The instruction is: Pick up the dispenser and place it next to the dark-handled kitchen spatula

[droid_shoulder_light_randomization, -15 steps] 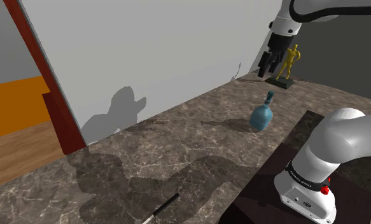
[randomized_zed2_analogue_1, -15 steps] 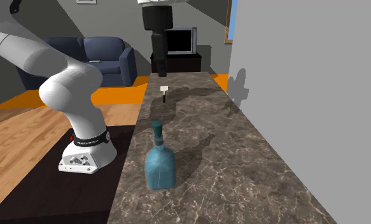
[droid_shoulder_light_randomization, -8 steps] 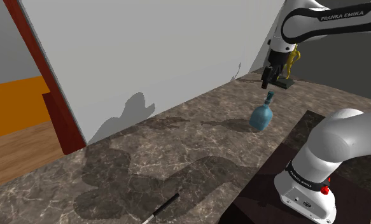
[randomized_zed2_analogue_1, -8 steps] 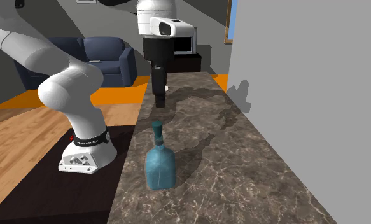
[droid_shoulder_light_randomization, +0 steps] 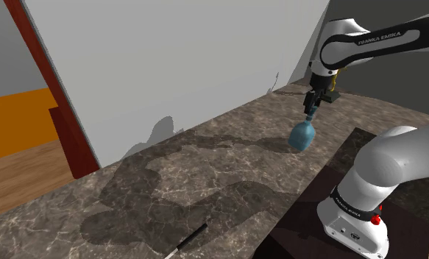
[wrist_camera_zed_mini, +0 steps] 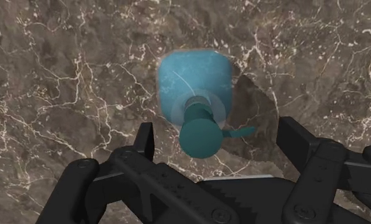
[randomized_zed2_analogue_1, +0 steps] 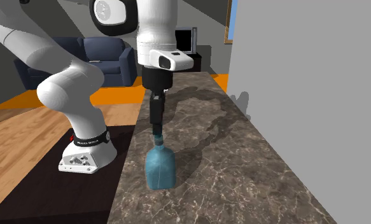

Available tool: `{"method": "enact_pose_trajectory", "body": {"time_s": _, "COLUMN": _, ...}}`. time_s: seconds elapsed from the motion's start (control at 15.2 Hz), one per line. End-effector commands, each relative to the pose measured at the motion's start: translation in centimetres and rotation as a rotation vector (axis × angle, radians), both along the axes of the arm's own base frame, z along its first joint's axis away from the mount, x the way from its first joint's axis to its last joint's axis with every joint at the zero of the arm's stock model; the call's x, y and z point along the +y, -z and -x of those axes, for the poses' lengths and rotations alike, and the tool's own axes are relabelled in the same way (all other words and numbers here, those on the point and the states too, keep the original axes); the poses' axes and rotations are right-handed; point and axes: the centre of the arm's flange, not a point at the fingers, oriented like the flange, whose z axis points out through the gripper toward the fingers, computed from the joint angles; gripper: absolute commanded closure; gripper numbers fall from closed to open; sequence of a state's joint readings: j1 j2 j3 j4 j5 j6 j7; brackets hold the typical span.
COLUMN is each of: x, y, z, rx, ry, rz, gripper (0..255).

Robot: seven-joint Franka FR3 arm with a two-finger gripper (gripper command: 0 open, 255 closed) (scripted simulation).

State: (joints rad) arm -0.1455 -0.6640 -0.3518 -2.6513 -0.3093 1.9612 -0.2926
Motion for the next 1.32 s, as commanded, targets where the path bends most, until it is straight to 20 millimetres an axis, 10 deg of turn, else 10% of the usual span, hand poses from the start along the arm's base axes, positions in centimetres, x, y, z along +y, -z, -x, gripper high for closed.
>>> {"method": "enact_pose_trajectory", "body": {"time_s": 0.0, "x": 0.02, "y": 1.02, "z": 0.0, "rx": 0.0, "ry": 0.0, "rz": 0.0, "gripper": 0}}
{"method": "enact_pose_trajectory", "body": {"time_s": 0.59, "x": -0.02, "y": 1.84, "z": 0.05, "rx": 0.0, "ry": 0.0, "rz": 0.0, "gripper": 0}}
{"method": "enact_pose_trajectory", "body": {"time_s": 0.66, "x": -0.02, "y": 1.84, "z": 0.05, "rx": 0.0, "ry": 0.0, "rz": 0.0, "gripper": 255}}
{"method": "enact_pose_trajectory", "body": {"time_s": 1.25, "x": -0.02, "y": 1.85, "z": 0.05, "rx": 0.0, "ry": 0.0, "rz": 0.0, "gripper": 255}}
